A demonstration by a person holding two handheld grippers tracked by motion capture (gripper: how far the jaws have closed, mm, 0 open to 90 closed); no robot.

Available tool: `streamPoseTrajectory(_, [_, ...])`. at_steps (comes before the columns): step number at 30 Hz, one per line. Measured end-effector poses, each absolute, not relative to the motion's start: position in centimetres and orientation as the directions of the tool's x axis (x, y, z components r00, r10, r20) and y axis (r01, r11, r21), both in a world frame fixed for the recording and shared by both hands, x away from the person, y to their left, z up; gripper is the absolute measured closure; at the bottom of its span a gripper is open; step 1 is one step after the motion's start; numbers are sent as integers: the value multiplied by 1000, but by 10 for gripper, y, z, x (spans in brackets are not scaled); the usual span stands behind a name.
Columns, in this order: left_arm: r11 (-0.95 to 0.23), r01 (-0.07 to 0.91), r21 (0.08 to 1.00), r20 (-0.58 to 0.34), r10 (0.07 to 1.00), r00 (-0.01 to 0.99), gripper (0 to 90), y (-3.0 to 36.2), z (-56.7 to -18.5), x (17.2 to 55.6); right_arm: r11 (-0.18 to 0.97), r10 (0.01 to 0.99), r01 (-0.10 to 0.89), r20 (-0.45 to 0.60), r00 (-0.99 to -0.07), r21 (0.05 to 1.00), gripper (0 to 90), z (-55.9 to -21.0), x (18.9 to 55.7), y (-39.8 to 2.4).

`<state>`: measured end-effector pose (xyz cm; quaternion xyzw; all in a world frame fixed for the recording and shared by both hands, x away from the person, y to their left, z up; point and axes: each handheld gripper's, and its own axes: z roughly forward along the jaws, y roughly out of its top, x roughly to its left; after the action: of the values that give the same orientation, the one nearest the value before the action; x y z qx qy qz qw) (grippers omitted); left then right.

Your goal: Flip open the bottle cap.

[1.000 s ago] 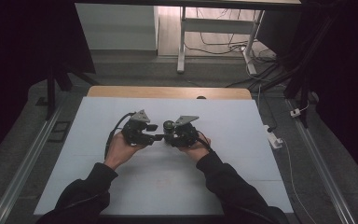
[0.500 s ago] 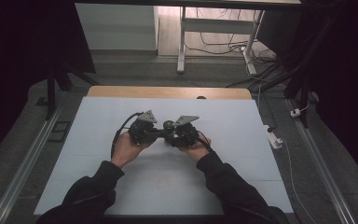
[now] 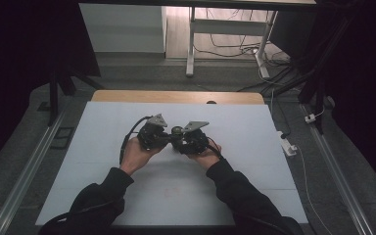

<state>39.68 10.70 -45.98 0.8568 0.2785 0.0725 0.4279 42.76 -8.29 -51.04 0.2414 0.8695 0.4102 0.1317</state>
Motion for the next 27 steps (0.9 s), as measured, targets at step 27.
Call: streamPoseTrajectory(27, [-465,417,781,-101,565,819,889,108,-442,408,551,526,305,-39,-850,777,530,-511,428,-83])
